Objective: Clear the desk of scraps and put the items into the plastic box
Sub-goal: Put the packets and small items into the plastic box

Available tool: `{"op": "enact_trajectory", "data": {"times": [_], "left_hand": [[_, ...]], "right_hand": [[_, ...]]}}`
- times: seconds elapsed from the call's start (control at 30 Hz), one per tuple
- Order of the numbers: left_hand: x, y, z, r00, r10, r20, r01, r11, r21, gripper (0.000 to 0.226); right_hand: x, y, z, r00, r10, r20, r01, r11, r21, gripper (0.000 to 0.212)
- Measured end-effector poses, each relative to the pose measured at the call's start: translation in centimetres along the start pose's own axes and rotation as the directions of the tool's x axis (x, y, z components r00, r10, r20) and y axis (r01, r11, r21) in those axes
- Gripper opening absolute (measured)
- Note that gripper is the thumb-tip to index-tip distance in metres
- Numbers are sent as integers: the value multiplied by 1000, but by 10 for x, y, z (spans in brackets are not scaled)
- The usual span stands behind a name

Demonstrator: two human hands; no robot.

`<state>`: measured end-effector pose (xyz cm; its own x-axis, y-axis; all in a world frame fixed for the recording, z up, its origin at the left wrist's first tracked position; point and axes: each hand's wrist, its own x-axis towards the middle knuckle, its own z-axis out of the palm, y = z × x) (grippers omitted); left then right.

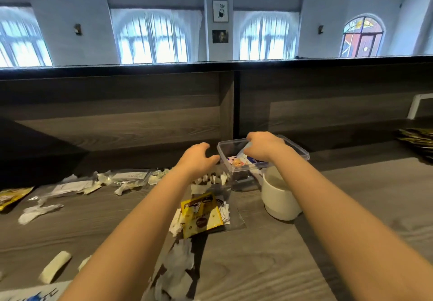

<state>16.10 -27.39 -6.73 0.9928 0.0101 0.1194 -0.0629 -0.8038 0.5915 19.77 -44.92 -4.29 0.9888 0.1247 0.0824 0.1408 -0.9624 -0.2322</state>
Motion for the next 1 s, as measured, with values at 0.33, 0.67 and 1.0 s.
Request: {"op": "enact_trajectory", "data": {"times": [0.33, 0.67, 1.0], "left_hand": [[-66, -46, -40, 986, -144, 86, 121, 965, 235, 27], [-81, -44, -6, 957, -146, 249, 97, 975, 199, 64], [-75, -49, 1, 941, -155, 302, 72, 961, 267, 69]], "right_hand": [[-89, -76, 36, 983, -173, -68, 179, 978, 108, 35], [-114, -45, 83, 980, 196, -22, -182, 943, 278, 50], [-119, -47, 111, 947, 302, -106, -247, 900, 360, 46]]}}
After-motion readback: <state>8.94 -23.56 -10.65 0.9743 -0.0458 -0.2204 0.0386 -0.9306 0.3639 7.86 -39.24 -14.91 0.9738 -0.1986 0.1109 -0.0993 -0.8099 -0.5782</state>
